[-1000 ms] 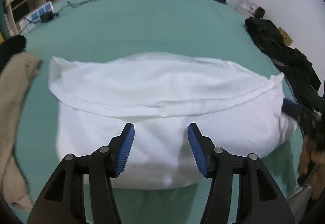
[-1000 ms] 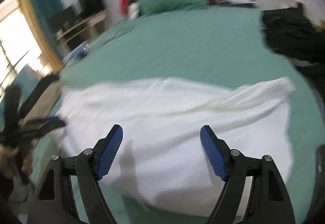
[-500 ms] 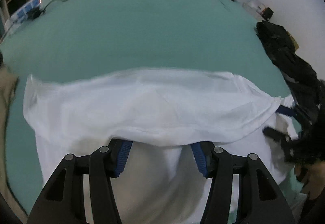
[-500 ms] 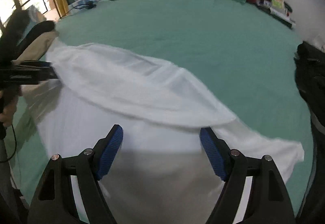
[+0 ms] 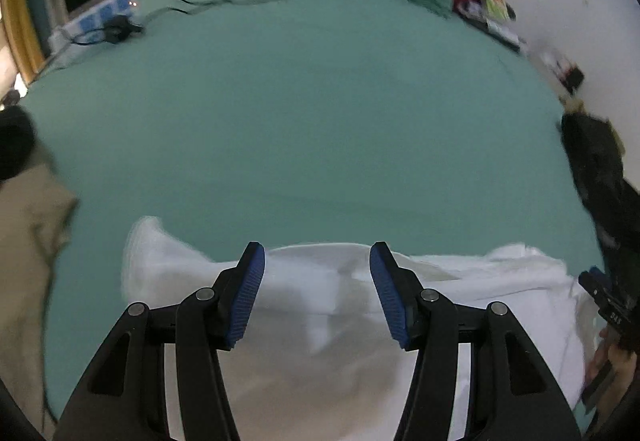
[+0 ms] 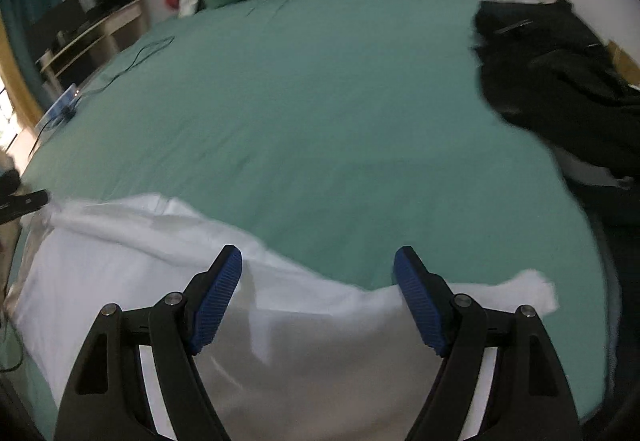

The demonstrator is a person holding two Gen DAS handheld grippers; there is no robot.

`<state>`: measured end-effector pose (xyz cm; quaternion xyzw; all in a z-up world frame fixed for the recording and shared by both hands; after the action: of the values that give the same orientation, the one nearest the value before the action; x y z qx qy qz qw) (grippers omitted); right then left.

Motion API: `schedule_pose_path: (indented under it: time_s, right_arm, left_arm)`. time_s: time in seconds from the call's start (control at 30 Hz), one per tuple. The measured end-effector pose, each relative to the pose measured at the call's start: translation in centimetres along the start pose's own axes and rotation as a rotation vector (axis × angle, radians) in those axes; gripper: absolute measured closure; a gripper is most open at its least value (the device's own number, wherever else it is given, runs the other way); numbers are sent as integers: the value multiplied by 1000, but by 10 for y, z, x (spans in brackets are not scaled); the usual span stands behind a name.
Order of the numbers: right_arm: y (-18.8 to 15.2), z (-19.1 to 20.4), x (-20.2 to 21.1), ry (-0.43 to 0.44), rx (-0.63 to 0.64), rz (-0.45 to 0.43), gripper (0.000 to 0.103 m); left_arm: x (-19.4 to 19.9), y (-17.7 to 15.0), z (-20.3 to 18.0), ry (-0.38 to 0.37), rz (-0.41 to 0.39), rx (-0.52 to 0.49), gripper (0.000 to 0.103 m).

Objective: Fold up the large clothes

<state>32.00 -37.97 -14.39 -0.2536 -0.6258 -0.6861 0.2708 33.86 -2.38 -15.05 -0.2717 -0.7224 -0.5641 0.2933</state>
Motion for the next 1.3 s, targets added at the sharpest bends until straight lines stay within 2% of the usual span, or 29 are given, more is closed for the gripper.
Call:
schedule_pose_path:
  time_s: [0.1, 0.17, 0.27, 0.33, 0.4, 0.43, 0.47, 0.5, 0.6, 0.73, 0.8, 0.87, 0.9, 0.97, 1.03, 1.1, 1.2, 1.3]
  right_arm:
    - [15, -8, 33, -42, -2, -98, 24]
    - [23, -10, 52, -62, -3, -155, 24]
    - [15, -7, 72, -71, -33, -187, 24]
    - [-7, -2, 78, -46, -45, -151, 24]
    - [-20, 10, 62, -42, -33, -110, 24]
    - [-29, 10, 57, -53, -32, -84, 24]
    - [-36, 10, 53, -52, -39, -62, 24]
    - [-43, 11, 48, -30, -47, -31, 24]
    - [-52, 11, 35, -23, -46, 10, 24]
    - [-44, 3, 13, -61, -31, 23, 24]
    - [-39, -3, 4, -81, -24, 31, 24]
    - [-33, -10, -3, -96, -16, 38, 24]
    - [-30, -15, -4, -105, -17, 35, 24]
    - [-25, -26, -1, -113, -46, 32, 24]
    - [-13, -40, 9, -128, -90, -5, 24]
    - [-2, -54, 15, -150, -107, -31, 24]
    - [5, -65, 13, -128, -136, -24, 24]
    - [-5, -69, 5, -93, -186, 34, 24]
  left_arm:
    - [39, 4, 16, 5, -72, -14, 45]
    - [56, 0, 21, 14, -87, -30, 45]
    - [68, -28, 17, -43, -24, -79, 45]
    - [63, -51, 8, -72, 40, -137, 45]
    - [47, -62, 2, -79, 85, -188, 45]
    - [39, -65, 2, -65, 108, -200, 45]
    - [24, -68, 9, -11, 139, -206, 45]
    - [15, -67, 10, 12, 146, -202, 45]
    - [-15, -58, 13, 50, 179, -177, 45]
    - [-41, -20, 22, 134, 145, -146, 45]
    - [-54, -2, 40, 221, 118, -134, 45]
    - [-56, 7, 50, 242, 117, -86, 45]
    - [-49, 13, 44, 196, 90, -53, 45]
    - [-36, 20, 19, 105, 35, -75, 45]
    - [-23, 18, -33, -29, -1, -215, 45]
    - [-24, 4, -79, -126, 23, -344, 45]
    - [-37, -9, -128, -242, 78, -432, 45]
    - [-60, -19, -153, -258, 167, -483, 45]
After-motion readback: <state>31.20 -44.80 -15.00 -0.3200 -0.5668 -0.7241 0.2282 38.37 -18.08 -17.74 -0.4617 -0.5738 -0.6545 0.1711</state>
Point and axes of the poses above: each gripper's, at about its wrist camera, not at the fingertips, and x roughly against the way its jaws point, z to its left, y to its top, the point moved 10 cm from there along -x, roughly the way its jaws point, and after that the axes turned 10 degrees about -z, right-handed, at the moved point
